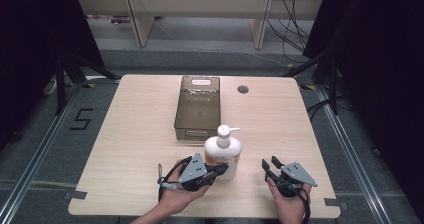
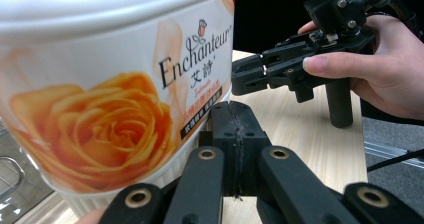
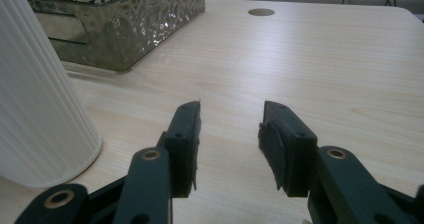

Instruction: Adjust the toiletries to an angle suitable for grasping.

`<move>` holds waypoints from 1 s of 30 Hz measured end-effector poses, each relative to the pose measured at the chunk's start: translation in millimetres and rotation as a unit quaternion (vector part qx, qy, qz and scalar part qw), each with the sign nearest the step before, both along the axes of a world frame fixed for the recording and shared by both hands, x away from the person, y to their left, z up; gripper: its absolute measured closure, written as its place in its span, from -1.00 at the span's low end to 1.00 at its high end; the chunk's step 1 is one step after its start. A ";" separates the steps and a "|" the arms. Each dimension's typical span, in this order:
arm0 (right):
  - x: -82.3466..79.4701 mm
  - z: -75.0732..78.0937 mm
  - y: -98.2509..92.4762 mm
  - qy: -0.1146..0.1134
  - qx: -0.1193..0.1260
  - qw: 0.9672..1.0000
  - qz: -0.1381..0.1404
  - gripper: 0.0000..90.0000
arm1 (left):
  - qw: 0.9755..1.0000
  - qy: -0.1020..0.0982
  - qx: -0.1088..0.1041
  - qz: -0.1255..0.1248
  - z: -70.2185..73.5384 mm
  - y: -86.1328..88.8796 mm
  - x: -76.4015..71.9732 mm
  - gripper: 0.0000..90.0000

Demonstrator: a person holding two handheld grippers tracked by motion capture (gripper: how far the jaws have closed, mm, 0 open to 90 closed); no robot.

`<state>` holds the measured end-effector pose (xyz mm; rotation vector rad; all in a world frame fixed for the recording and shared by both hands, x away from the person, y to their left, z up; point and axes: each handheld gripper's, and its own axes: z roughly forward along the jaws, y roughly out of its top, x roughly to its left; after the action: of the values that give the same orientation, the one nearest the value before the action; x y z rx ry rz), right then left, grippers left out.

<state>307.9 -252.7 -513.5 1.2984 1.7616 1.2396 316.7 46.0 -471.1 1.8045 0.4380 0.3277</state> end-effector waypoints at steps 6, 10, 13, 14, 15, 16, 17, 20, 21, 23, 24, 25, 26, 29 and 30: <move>-0.5 0.1 0.9 0.006 -0.001 1.000 0.005 0.28 | 1.000 -0.015 -0.016 0.014 12.6 24.3 -17.1 0.70; -1.4 0.8 -0.2 0.006 -0.006 1.000 -0.001 0.26 | 0.998 -0.030 -0.024 0.051 23.1 47.0 -26.5 0.38; -0.9 0.0 0.6 0.006 0.003 1.000 -0.001 0.25 | 0.996 -0.033 -0.039 0.070 27.8 54.7 -28.2 0.13; -0.2 -0.5 0.5 0.004 0.007 1.000 0.000 0.24 | 0.994 -0.032 -0.051 0.091 33.0 61.3 -29.3 0.04; -0.2 -0.5 0.5 0.004 0.007 1.000 0.000 0.24 | 0.994 -0.032 -0.051 0.091 33.0 61.3 -29.3 -0.03; -0.8 -0.9 2.2 0.010 0.018 1.000 -0.006 0.23 | 0.992 -0.037 -0.061 0.107 38.1 65.9 -29.4 -0.06; -0.8 -0.9 2.2 0.010 0.018 1.000 -0.006 0.23 | 0.992 -0.037 -0.061 0.107 38.1 65.9 -29.4 -0.10; 0.6 -0.9 -0.2 0.004 0.011 1.000 0.003 0.23 | 0.989 -0.048 -0.067 0.123 45.3 71.5 -26.1 -0.19; 0.6 -0.9 -0.2 0.004 0.011 1.000 0.003 0.23 | 0.989 -0.048 -0.067 0.123 45.3 71.5 -26.1 -0.21; -0.2 -1.1 2.1 0.009 0.024 1.000 -0.004 0.23 | 0.988 -0.048 -0.069 0.130 46.6 73.2 -25.2 -0.23; -0.2 -0.8 2.5 0.014 0.022 1.000 -0.005 0.23 | 0.988 -0.048 -0.070 0.132 47.2 74.0 -25.0 -0.24; 2.8 -0.7 0.4 0.004 0.004 1.000 0.002 0.22 | 0.987 -0.047 -0.072 0.136 47.7 74.7 -24.9 -0.26; 2.8 -0.5 1.4 0.013 0.011 1.000 0.004 0.22 | 0.987 -0.046 -0.074 0.138 48.1 75.0 -24.7 -0.26; 4.3 -0.6 1.9 0.017 0.010 1.000 0.005 0.21 | 0.986 -0.047 -0.075 0.142 50.5 75.8 -24.0 -0.27; 4.8 -0.6 1.4 0.021 0.006 1.000 -0.002 0.21 | 0.986 -0.048 -0.075 0.143 52.0 75.6 -23.3 -0.27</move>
<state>312.7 -251.3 -514.1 1.3444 1.7821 1.2305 293.3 121.6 -419.2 1.5734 0.6393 0.5642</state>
